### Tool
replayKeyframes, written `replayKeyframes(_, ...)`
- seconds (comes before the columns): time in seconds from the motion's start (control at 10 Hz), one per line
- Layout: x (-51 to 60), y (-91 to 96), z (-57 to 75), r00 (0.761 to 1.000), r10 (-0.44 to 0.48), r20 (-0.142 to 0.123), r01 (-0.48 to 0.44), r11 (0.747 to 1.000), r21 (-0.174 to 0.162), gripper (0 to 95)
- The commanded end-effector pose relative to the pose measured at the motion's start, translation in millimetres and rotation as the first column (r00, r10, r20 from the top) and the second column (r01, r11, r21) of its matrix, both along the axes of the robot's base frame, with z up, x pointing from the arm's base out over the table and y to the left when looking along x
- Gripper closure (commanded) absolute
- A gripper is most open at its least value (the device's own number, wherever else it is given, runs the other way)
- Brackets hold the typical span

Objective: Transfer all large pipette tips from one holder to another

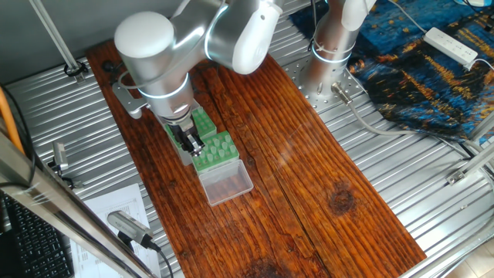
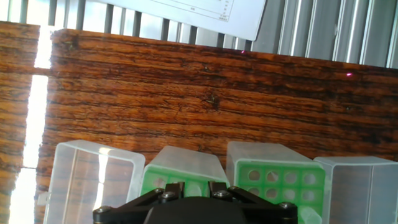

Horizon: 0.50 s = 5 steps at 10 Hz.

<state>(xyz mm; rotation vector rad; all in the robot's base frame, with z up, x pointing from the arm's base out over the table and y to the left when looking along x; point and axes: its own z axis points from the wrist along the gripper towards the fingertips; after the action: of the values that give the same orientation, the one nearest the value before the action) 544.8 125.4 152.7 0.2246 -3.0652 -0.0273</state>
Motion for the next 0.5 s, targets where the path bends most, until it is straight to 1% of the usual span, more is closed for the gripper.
replayKeyframes(0.1, 0.1, -0.4, 0.0, 1.000, 0.002, 0.000, -0.002, 1.000, 0.003, 95.0)
replayKeyframes(0.3, 0.0, -0.3, 0.6, 1.000, 0.004, 0.000, -0.004, 1.000, 0.010, 95.0)
replayKeyframes(0.5, -0.2, -0.1, 1.5, 1.000, 0.007, 0.000, -0.007, 1.000, 0.010, 95.0)
